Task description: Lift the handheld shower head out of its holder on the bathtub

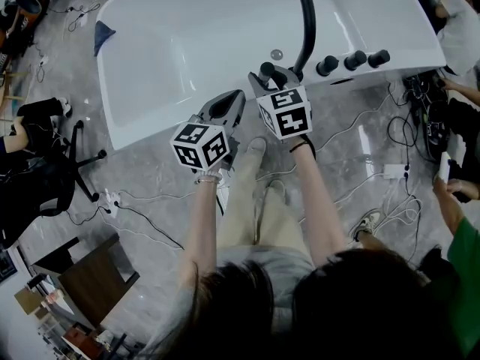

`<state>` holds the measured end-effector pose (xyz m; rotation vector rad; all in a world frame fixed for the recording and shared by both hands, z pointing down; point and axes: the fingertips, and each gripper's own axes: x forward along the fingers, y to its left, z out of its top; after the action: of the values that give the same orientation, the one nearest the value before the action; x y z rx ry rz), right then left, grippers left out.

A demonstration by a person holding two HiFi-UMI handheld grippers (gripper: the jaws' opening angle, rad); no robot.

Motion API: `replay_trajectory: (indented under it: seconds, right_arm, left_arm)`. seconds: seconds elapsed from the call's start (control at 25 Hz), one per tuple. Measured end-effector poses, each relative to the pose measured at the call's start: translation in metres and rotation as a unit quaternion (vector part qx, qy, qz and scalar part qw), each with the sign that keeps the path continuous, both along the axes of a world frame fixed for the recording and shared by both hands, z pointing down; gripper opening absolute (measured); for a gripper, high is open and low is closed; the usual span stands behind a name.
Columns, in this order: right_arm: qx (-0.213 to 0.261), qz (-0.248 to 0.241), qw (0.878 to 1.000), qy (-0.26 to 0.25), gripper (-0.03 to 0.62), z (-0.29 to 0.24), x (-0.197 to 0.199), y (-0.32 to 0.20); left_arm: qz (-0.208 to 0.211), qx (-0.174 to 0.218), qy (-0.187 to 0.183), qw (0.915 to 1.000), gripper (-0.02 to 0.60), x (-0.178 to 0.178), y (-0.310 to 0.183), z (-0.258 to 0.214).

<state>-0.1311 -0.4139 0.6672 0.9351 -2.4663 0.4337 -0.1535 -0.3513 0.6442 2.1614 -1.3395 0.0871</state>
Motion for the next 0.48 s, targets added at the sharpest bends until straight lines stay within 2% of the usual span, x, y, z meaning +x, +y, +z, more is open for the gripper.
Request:
replay_trajectory:
  seconds: [0.48]
  right_arm:
    - [0.012, 0.003, 1.0, -0.001, 0.132, -0.052, 0.004, 0.015]
  left_arm:
    - [-0.002, 0.021, -0.001, 0.9998, 0.006, -0.002, 0.004, -0.051]
